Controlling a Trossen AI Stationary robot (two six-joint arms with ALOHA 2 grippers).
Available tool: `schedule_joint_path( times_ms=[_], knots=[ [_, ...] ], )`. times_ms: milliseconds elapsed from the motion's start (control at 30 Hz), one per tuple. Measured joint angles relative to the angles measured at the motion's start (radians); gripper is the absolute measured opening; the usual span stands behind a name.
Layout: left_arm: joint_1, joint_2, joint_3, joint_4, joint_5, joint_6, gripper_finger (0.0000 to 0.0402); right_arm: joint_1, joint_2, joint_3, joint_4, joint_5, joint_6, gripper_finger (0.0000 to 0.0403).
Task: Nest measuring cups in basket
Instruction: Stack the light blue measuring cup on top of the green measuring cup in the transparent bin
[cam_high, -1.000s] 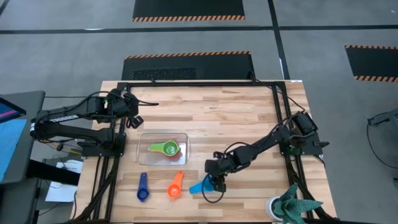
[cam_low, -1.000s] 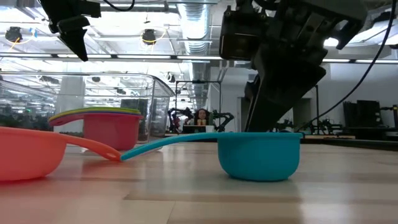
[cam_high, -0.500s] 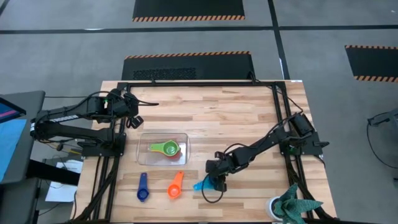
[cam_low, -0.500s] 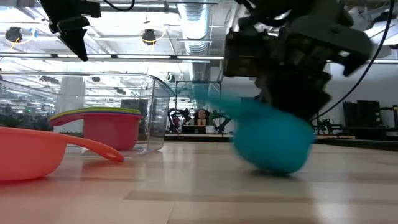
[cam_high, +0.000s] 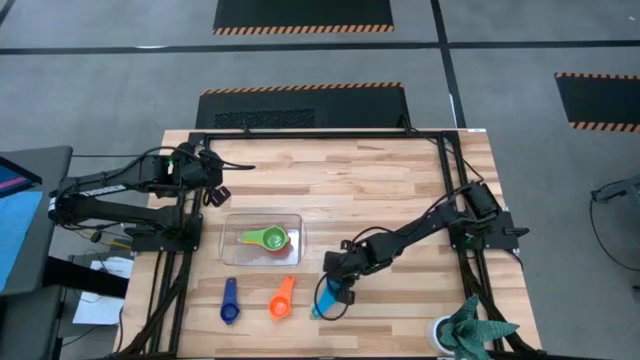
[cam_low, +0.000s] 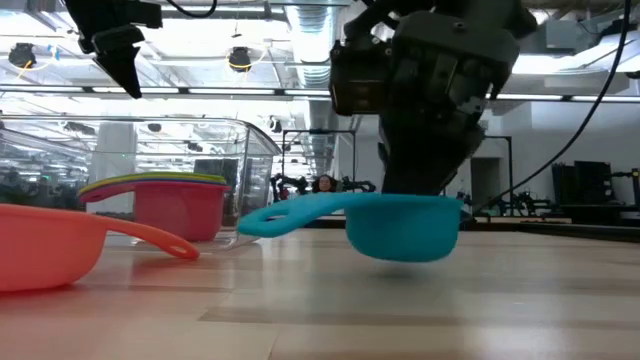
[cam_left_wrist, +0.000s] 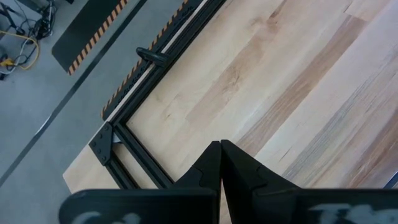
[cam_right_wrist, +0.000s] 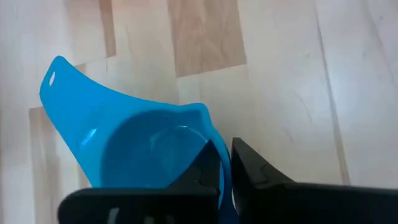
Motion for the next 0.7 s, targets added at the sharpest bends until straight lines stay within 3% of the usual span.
schedule_joint_path(
  times_ms=[267,333,533,700],
  knots=[
    [0.0,0.0,0.0,-0.001,0.0,0.01,0.0,-0.011,-0.106,0.113,-0.154,0.005,-0.052,0.0025],
    [0.0,0.0,0.0,0.0,0.0,0.01,0.0,-0.025,-0.147,0.136,-0.166,0.049,-0.061,0.0025],
    [0.0,0.0,0.0,0.0,-0.003,0.01,0.0,-0.113,-0.185,0.225,-0.072,0.134,-0.064,0.0024],
    [0.0,0.0,0.0,0.0,-0.01,0.003,0.0,-0.177,-0.103,0.378,0.003,0.133,-0.08,0.0024]
  ],
)
